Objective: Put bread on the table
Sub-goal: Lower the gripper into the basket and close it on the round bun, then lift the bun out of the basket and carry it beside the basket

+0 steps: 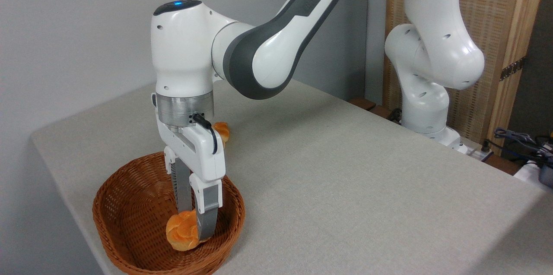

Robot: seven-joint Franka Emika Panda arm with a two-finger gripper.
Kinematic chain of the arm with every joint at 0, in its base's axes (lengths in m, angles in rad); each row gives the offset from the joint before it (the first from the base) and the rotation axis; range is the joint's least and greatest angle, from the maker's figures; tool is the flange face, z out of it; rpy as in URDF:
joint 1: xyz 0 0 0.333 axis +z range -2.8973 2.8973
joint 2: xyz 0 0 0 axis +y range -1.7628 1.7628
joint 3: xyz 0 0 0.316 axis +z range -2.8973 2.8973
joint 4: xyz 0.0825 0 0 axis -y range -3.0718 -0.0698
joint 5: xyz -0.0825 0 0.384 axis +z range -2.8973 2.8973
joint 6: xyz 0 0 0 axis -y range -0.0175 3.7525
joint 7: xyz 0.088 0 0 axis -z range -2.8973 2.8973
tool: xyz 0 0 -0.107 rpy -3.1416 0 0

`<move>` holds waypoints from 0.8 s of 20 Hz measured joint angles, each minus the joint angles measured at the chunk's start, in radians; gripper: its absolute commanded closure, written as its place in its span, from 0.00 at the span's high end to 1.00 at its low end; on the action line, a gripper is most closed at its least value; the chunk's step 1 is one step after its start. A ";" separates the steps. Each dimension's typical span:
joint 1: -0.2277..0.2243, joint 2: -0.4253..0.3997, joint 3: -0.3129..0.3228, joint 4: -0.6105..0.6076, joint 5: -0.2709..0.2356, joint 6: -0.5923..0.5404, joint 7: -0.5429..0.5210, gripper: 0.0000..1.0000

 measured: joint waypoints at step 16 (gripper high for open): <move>0.000 -0.170 0.000 0.079 -0.171 -0.233 0.007 0.36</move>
